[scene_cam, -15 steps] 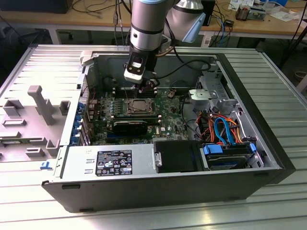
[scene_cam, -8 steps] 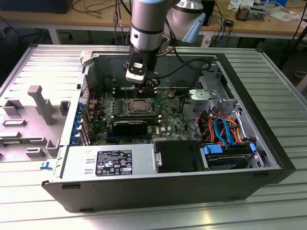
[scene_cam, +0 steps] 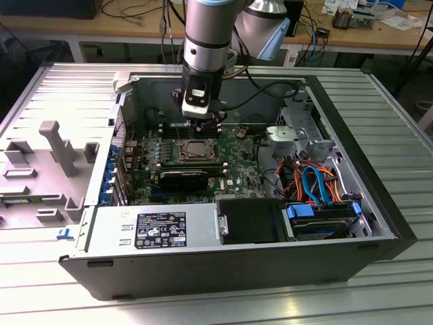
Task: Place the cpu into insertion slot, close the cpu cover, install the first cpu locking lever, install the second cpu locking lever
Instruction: 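Install the second cpu locking lever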
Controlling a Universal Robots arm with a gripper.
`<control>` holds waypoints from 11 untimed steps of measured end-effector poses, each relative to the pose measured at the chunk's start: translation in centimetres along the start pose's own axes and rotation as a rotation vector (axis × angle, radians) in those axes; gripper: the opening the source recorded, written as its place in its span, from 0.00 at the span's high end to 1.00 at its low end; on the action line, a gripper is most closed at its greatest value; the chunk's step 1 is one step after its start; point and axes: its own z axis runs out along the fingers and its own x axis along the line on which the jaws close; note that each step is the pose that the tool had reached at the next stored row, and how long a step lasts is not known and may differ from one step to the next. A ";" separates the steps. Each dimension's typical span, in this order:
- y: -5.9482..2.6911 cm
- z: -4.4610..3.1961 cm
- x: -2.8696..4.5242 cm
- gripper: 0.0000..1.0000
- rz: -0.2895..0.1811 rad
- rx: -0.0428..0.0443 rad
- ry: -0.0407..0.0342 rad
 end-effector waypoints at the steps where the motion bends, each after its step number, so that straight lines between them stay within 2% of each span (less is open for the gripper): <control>1: 0.00 0.00 0.00 0.89 -0.011 0.0008 -0.0005; 11: 0.00 0.00 0.00 0.89 -0.113 0.0071 -0.0036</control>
